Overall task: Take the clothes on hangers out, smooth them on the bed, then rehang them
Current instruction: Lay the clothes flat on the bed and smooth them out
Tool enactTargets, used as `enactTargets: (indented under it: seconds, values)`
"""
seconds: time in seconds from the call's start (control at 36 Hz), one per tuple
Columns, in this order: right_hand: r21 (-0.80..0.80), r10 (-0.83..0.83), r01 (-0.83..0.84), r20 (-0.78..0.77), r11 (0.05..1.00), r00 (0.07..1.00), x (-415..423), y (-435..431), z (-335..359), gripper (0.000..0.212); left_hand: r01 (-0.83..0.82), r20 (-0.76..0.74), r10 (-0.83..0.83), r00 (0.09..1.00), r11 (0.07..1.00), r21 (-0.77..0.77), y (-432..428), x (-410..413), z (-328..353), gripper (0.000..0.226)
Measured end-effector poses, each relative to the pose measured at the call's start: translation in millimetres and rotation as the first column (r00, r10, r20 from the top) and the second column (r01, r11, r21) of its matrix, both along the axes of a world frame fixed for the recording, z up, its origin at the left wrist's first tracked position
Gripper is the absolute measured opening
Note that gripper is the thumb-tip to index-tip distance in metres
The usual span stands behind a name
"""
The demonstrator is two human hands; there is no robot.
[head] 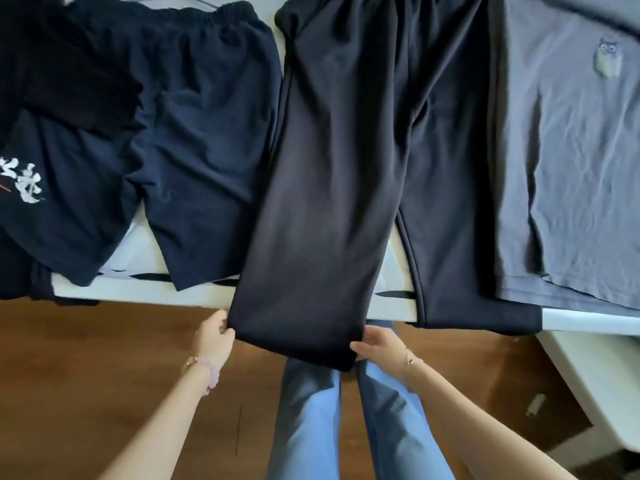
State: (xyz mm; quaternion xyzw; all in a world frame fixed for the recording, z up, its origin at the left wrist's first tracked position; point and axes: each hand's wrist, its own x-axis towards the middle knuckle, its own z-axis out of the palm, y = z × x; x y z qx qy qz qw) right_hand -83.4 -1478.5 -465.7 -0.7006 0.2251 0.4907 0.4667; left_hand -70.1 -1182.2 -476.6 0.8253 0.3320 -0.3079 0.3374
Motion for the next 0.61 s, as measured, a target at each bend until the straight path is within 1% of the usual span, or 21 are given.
enactTargets:
  seconds: [0.03,0.06,0.08,0.11,0.17,0.22,0.28,0.33,0.39,0.44,0.47,0.5,0.53,0.58,0.61]
  values:
    - [-0.043,0.07,-0.071,-0.022,0.997,0.997,-2,0,-4,0.01,0.044,-0.016,-0.043,0.999,0.996,0.077,-1,0,-3,0.023]
    - [-0.088,0.118,-0.121,-0.04,0.989,0.992,-4,-1,-7,0.011,0.128,-0.04,-0.123,0.992,0.98,0.155,-3,0,-5,0.026]
    - [-0.135,0.133,-0.139,-0.049,0.981,0.99,-4,-4,-8,0.015,0.219,-0.078,-0.207,0.975,0.95,0.223,-7,3,-6,0.031]
    - [-0.183,0.122,-0.127,-0.042,0.975,0.992,-4,-10,-8,0.021,0.27,-0.088,-0.255,0.963,0.921,0.28,-14,5,-6,0.035]
    - [-0.254,0.03,-0.029,0.001,0.967,1.0,1,-27,-4,0.028,0.242,-0.041,-0.242,0.969,0.913,0.33,-33,11,0,0.036]
    - [-0.296,-0.109,0.114,0.036,0.948,0.993,5,-49,3,0.024,0.171,0.073,-0.209,0.975,0.922,0.347,-58,13,10,0.039]
    - [-0.346,-0.172,0.2,0.109,0.917,0.979,10,-79,8,0.023,0.147,0.186,-0.217,0.958,0.932,0.33,-88,13,17,0.039]
    - [-0.432,-0.195,0.245,0.156,0.868,0.968,14,-112,12,0.029,0.161,0.264,-0.24,0.934,0.944,0.288,-120,12,21,0.037]
    - [-0.546,-0.214,0.291,0.201,0.786,0.956,15,-148,14,0.037,0.189,0.281,-0.23,0.932,0.968,0.166,-158,10,21,0.032]
    - [-0.666,-0.228,0.308,0.208,0.679,0.951,13,-183,15,0.038,0.177,0.2,-0.161,0.966,0.982,-0.065,-200,7,20,0.028]
    - [-0.706,-0.245,0.307,0.192,0.638,0.95,12,-198,14,0.038,0.149,0.141,-0.126,0.982,0.974,-0.169,-221,5,19,0.027]
    - [-0.721,-0.27,0.309,0.173,0.62,0.947,10,-211,14,0.04,0.131,0.095,-0.111,0.989,0.962,-0.239,-241,3,16,0.027]
    - [-0.712,-0.299,0.314,0.152,0.627,0.942,6,-224,12,0.043,0.131,0.057,-0.119,0.991,0.952,-0.277,-260,1,13,0.028]
    - [-0.657,-0.327,0.326,0.125,0.68,0.937,0,-244,6,0.047,0.114,0.022,-0.112,0.993,0.954,-0.279,-293,1,8,0.03]
    - [-0.621,-0.333,0.339,0.131,0.706,0.934,-3,-253,4,0.045,0.085,0.014,-0.084,0.996,0.962,-0.26,-307,0,5,0.027]
